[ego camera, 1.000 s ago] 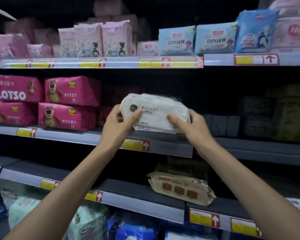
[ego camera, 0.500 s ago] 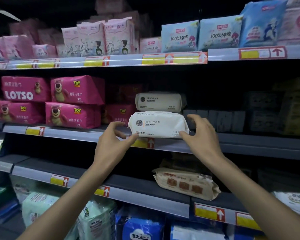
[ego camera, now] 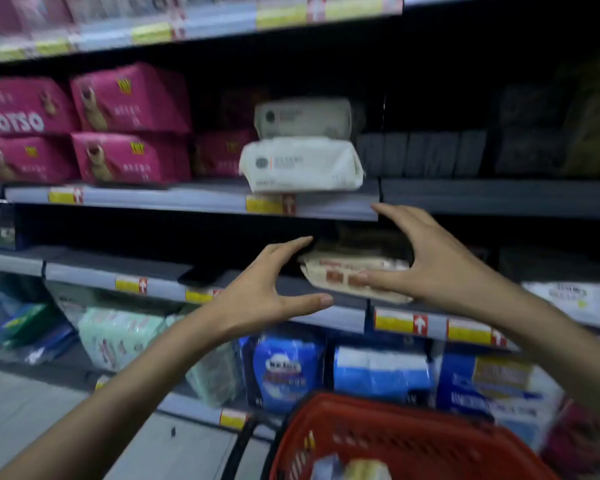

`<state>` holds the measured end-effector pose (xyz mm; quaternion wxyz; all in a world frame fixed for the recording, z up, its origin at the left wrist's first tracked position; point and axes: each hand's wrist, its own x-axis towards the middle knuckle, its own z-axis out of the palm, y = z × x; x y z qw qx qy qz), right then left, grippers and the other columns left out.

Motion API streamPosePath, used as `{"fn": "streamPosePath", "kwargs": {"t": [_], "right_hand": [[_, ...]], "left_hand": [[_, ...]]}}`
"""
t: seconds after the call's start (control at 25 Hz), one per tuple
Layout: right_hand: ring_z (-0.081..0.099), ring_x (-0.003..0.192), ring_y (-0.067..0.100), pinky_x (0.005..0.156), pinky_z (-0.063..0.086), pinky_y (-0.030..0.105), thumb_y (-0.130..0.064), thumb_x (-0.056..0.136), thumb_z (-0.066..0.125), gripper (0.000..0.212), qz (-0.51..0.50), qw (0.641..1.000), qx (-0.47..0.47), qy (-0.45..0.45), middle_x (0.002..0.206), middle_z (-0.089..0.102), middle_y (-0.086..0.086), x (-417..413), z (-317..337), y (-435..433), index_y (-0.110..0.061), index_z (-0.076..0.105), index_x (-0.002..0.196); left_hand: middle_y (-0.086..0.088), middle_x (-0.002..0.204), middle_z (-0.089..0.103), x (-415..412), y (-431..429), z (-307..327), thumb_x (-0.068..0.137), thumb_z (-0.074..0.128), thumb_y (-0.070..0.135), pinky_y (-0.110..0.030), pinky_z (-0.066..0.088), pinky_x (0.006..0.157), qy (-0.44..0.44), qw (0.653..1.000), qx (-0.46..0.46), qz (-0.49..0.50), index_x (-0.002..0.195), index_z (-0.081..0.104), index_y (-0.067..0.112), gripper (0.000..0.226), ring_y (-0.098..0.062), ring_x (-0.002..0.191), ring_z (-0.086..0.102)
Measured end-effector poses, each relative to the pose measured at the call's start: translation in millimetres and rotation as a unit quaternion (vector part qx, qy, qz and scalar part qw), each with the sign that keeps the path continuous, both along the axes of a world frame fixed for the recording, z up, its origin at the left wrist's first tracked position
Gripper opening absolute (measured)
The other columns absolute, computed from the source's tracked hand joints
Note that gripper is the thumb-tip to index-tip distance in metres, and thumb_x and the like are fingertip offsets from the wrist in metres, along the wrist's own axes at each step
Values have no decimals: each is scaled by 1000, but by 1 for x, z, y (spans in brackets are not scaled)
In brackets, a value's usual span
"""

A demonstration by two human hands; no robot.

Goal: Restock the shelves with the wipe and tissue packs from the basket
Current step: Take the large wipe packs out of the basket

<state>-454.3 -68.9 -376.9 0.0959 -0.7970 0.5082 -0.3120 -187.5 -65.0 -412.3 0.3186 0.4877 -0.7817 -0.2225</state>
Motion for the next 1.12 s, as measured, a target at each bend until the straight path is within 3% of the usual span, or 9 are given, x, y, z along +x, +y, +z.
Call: {"fn": "streamPosePath", "kwargs": {"t": [0.2,0.32,0.56,0.68,0.72,0.8,0.88,1.04,1.12], "right_hand": [[31,147,9,107,28,18,-54,81,80,104,19,985,141,93,164,23,-11,-53,-83,33,-36,20,164],[38,146,17,111,35,26,-51,84,80,94,9,960,232,157,160,36,-2,-80,-148,43,-33,29,161],[53,135,21,108,44,31,-41,88,81,76,67,813,515,263,147,55,2,-121,-278,61,-14,48,150],[60,115,17,85,50,20,-40,88,82,33,39,775,581,245,114,63,-11,-138,-318,62,-33,62,114],[60,115,16,86,50,20,-45,85,82,37,34,769,591,242,115,62,-14,-141,-325,63,-35,62,114],[60,124,17,104,51,32,-65,72,82,83,22,762,607,225,138,59,-10,-149,-341,66,-30,54,141],[61,124,19,106,53,43,-76,54,81,109,-11,770,615,172,144,58,-5,-157,-354,69,-27,51,147],[51,136,22,101,55,39,-56,68,91,113,-113,727,675,54,160,39,-5,-164,-356,81,-25,31,158],[58,130,25,94,60,44,-48,69,94,104,-134,684,717,-3,151,51,-2,-165,-355,85,-27,36,152]], "left_hand": [[23,157,34,-32,18,-88,61,74,84,-24,35,114,-27,991,112,-60,156,29,52,110,8,143,35],[19,157,35,-62,24,-147,70,76,74,-23,33,118,-53,976,185,-104,158,30,44,104,6,142,36],[11,151,47,-108,27,-253,87,81,40,-11,40,102,-87,945,288,-125,156,39,28,82,-4,135,48],[3,131,62,-117,29,-290,91,77,39,-17,52,88,-91,936,326,-97,149,49,24,66,-10,109,65],[1,124,65,-119,31,-299,92,75,41,-24,54,87,-89,929,348,-93,147,52,24,62,-13,101,68],[0,114,68,-122,37,-312,94,72,42,-31,55,80,-90,909,398,-85,141,56,23,54,-14,87,70],[0,106,71,-128,47,-324,96,70,44,-33,58,74,-82,885,452,-79,135,59,20,47,-15,79,71],[-2,88,71,-142,70,-332,93,72,48,-32,61,65,-30,833,550,-43,139,51,18,59,-18,71,72],[0,90,69,-146,76,-328,91,74,47,-40,62,75,2,825,564,-26,132,50,25,52,-20,77,71]]}}
